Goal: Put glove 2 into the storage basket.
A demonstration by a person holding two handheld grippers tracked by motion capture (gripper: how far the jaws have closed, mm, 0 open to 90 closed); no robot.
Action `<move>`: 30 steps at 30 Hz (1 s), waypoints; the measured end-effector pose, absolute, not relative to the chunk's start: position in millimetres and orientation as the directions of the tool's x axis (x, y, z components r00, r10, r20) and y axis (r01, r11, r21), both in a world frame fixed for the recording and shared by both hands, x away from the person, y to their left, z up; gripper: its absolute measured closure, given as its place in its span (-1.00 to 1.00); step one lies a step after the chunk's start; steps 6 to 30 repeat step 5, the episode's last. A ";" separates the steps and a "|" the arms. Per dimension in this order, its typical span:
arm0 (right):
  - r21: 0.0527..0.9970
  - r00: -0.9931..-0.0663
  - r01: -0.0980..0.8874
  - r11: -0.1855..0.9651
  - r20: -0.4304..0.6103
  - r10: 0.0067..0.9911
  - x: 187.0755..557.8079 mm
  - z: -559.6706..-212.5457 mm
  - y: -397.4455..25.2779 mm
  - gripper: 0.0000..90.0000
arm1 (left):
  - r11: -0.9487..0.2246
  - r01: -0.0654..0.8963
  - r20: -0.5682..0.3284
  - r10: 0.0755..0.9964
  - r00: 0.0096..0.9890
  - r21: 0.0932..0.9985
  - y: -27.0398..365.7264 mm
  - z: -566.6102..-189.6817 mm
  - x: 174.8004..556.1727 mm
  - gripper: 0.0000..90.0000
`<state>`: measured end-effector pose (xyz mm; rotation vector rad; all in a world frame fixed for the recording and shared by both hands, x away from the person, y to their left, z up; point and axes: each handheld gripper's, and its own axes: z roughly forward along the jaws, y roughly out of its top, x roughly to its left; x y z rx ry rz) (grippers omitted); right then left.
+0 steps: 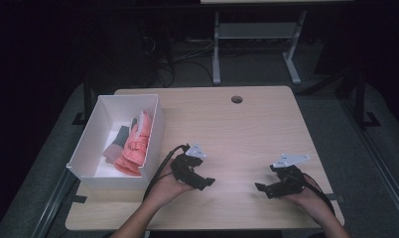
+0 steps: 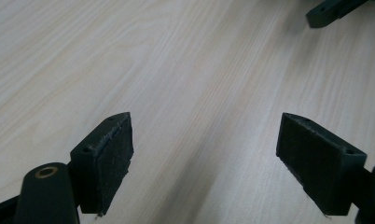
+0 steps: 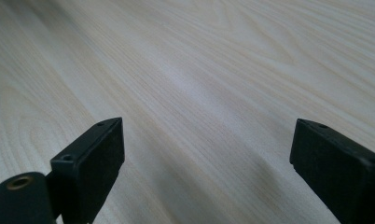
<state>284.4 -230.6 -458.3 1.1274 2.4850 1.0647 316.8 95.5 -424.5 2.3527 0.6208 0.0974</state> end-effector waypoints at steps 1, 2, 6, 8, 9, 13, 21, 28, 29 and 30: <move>0.691 -0.685 0.569 0.446 0.097 0.722 284.5 -458.5 -230.5 -0.79 | -0.644 0.410 -0.099 0.462 0.882 0.646 94.9 -426.1 316.3 -0.60; 0.691 -0.685 0.568 0.447 0.096 0.722 284.5 -458.6 -230.5 -0.79 | -0.647 0.408 -0.097 0.461 0.882 0.644 94.8 -427.1 316.2 -0.60; 0.693 -0.691 0.562 0.452 0.092 0.717 284.6 -459.3 -230.8 -0.79 | -0.653 0.400 -0.089 0.455 0.886 0.643 95.4 -429.6 316.6 -0.61; 0.693 -0.691 0.562 0.452 0.092 0.717 284.6 -459.3 -230.8 -0.79 | -0.653 0.400 -0.089 0.455 0.886 0.643 95.4 -429.6 316.6 -0.61; 0.693 -0.691 0.562 0.452 0.092 0.717 284.6 -459.3 -230.8 -0.79 | -0.653 0.400 -0.089 0.455 0.886 0.643 95.4 -429.6 316.6 -0.61; 0.693 -0.691 0.562 0.452 0.092 0.717 284.6 -459.3 -230.8 -0.79 | -0.653 0.400 -0.089 0.455 0.886 0.643 95.4 -429.6 316.6 -0.61; 0.693 -0.691 0.562 0.452 0.092 0.717 284.6 -459.3 -230.8 -0.79 | -0.653 0.400 -0.089 0.455 0.886 0.643 95.4 -429.6 316.6 -0.61; 0.693 -0.691 0.562 0.452 0.092 0.717 284.6 -459.3 -230.8 -0.79 | -0.653 0.400 -0.089 0.455 0.886 0.643 95.4 -429.6 316.6 -0.61; 0.693 -0.691 0.562 0.452 0.092 0.717 284.6 -459.3 -230.8 -0.79 | -0.653 0.400 -0.089 0.455 0.886 0.643 95.4 -429.6 316.6 -0.61; 0.693 -0.691 0.562 0.452 0.092 0.717 284.6 -459.3 -230.8 -0.79 | -0.653 0.400 -0.089 0.455 0.886 0.643 95.4 -429.6 316.6 -0.61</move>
